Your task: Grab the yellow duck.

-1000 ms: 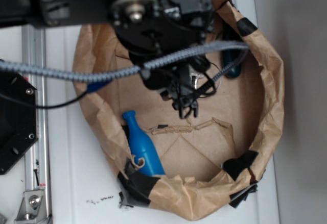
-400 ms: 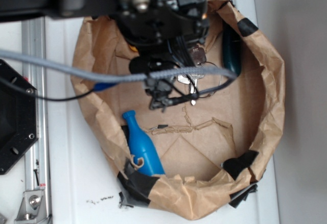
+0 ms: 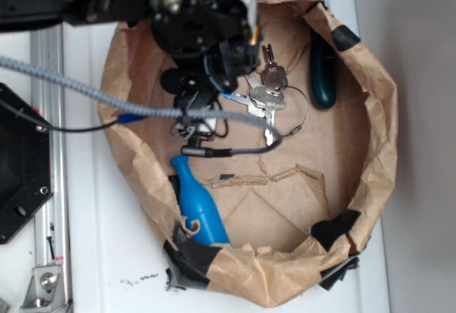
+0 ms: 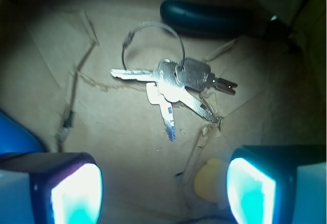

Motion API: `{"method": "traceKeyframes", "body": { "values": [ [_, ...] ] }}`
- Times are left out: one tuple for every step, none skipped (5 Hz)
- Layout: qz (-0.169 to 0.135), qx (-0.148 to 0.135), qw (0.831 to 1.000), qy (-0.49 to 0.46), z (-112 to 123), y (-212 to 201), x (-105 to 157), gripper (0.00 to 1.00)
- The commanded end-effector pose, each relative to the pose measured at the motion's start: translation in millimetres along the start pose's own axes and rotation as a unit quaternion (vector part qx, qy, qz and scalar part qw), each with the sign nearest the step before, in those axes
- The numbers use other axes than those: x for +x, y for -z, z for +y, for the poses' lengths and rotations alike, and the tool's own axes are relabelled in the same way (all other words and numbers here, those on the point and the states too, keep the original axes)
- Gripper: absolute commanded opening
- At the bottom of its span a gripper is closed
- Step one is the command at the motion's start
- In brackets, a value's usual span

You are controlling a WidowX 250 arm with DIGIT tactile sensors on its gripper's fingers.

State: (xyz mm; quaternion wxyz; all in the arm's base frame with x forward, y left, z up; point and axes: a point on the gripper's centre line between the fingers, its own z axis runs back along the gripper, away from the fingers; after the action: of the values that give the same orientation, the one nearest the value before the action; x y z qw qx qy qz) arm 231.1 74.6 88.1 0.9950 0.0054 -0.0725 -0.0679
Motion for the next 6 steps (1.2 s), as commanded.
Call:
{"method": "traceKeyframes", "body": {
  "values": [
    [0.011,0.041,0.999,0.025,15.7,7.4,0.7,1.00],
    [0.014,0.059,0.997,0.042,31.7,17.5,-3.0,1.00],
    [0.031,0.063,0.995,0.065,44.8,23.8,-5.7,1.00],
    [0.060,0.073,0.993,0.067,57.5,32.4,-13.3,1.00],
    [0.054,0.063,0.994,0.075,59.2,42.2,-14.1,1.00],
    [0.063,0.061,0.992,0.087,55.5,54.2,-10.0,1.00]
  ]
}}
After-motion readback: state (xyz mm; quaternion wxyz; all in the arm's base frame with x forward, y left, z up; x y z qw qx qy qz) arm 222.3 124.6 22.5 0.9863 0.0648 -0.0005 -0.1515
